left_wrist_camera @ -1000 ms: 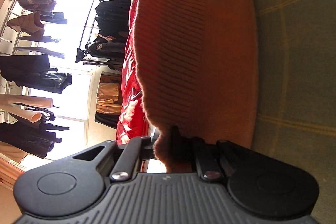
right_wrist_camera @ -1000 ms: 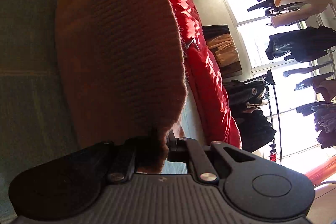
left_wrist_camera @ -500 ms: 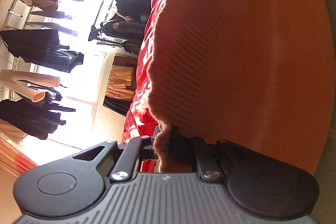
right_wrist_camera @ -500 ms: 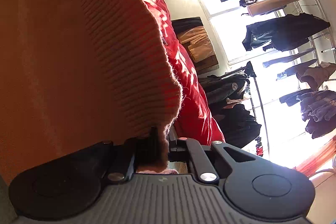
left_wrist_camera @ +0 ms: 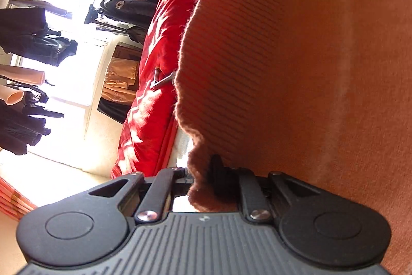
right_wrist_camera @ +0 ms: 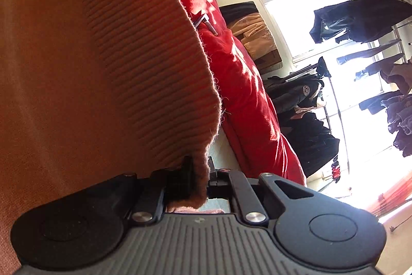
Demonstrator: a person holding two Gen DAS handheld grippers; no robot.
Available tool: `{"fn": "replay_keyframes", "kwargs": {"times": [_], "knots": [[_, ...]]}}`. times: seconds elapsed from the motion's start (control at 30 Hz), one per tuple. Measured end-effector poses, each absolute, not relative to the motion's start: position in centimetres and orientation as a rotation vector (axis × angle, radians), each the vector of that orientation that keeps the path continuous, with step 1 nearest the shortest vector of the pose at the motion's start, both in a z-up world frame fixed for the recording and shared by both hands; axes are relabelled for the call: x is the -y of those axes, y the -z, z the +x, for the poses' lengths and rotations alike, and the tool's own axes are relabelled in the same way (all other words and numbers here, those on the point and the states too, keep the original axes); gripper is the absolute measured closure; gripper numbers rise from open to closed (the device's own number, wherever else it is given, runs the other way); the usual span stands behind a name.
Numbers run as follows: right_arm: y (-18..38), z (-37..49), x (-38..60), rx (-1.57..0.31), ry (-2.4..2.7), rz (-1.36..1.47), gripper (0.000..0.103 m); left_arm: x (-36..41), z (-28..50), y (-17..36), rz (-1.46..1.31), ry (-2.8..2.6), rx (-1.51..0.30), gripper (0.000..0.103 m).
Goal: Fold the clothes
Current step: 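Lift the hem with both grippers and fold it over toward the collar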
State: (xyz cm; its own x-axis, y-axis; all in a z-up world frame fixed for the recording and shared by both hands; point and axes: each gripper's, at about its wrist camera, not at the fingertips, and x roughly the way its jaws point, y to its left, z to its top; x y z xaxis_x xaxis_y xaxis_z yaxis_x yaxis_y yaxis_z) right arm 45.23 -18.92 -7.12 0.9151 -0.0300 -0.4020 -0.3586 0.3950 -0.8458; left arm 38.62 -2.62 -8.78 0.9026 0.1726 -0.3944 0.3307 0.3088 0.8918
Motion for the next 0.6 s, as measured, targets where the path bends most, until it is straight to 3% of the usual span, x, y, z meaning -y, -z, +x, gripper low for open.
{"fn": "replay_keyframes", "kwargs": {"times": [0.13,0.23,0.27,0.3,0.33,0.43,0.6], "knots": [[8.9,45.6,18.8,-0.381,-0.201,-1.153,0.086,3.0,37.8,9.7,1.273,0.116,-0.452,0.087],[8.7,45.3,19.0,-0.328,-0.158,-1.155,0.063,3.2,37.3,9.3,1.253,0.102,-0.427,0.079],[8.5,45.3,19.2,-0.311,-0.147,-1.149,0.049,3.2,37.2,9.0,1.242,0.098,-0.417,0.075],[8.2,45.4,19.4,-0.296,-0.138,-1.139,0.038,3.2,37.0,8.7,1.231,0.096,-0.404,0.066],[7.8,45.4,19.6,-0.288,-0.134,-1.126,0.033,3.1,36.7,8.2,1.220,0.093,-0.390,0.059],[6.4,44.0,20.6,-0.294,-0.176,-1.088,0.026,3.1,35.4,7.1,1.194,0.095,-0.348,0.052],[5.1,41.0,22.1,-0.289,-0.244,-1.064,0.025,2.2,34.9,6.3,1.146,0.147,-0.373,0.050]]}}
